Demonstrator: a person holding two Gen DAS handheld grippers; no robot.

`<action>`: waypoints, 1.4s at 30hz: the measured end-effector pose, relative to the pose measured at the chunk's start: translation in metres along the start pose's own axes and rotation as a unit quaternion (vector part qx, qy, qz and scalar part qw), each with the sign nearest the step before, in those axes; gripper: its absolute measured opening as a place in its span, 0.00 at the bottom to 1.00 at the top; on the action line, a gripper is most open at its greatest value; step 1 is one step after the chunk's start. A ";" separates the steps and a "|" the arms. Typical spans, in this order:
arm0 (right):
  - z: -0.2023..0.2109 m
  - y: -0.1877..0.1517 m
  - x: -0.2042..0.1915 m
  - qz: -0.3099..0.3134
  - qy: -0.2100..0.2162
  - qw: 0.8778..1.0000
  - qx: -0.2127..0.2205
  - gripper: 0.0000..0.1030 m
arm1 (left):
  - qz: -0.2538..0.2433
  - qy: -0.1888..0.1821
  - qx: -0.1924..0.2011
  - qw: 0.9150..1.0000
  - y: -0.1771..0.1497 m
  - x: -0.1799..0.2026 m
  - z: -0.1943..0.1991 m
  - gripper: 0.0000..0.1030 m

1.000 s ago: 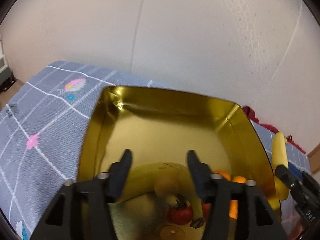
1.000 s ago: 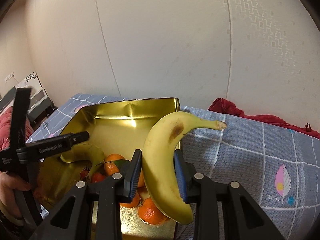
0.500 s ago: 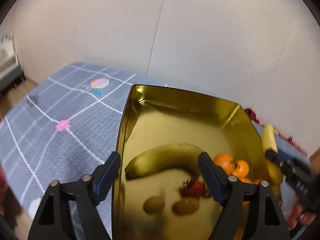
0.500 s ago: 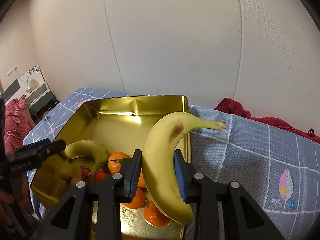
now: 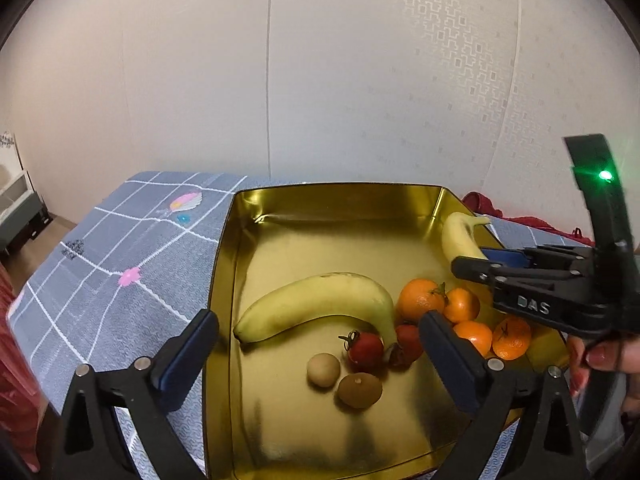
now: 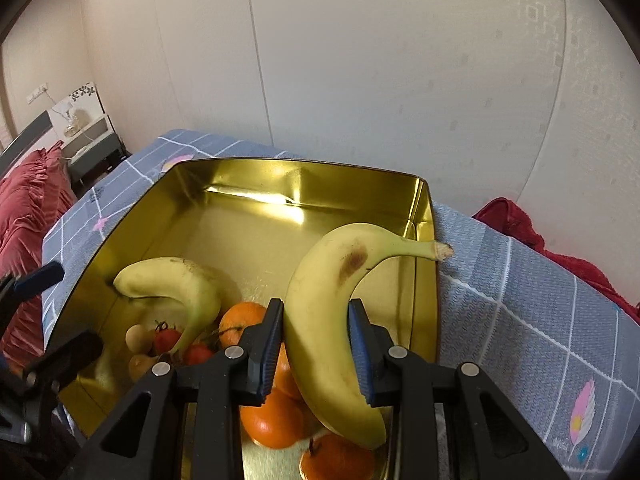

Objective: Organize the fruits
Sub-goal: 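Lower the banana into the gold tray and open the right tool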

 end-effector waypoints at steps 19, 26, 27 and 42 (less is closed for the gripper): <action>0.029 -0.033 0.002 0.021 -0.007 1.000 -0.012 0.33 | -0.005 -0.004 0.011 1.000 0.004 0.010 -0.001 1.00; 0.006 -0.007 0.002 0.001 -0.003 1.000 0.001 0.30 | -0.007 -0.004 0.000 1.000 -0.001 0.014 -0.007 1.00; 0.004 -0.004 0.004 -0.006 0.000 1.000 0.000 0.30 | -0.005 -0.004 -0.004 1.000 -0.002 0.015 -0.008 1.00; 0.038 -0.028 0.016 -0.006 -0.008 1.000 -0.008 0.30 | -0.002 0.046 0.023 0.999 0.008 0.007 -0.002 1.00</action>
Point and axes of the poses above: each gripper's, at about its wrist camera, not at the fingertips, and z roughly against the way its jaws point, x to its right, y to its top, the point moved 6 cm from there along -z, roughly the way its jaws point, and after that the axes turned 10 degrees about -y, right-handed, at the moved point
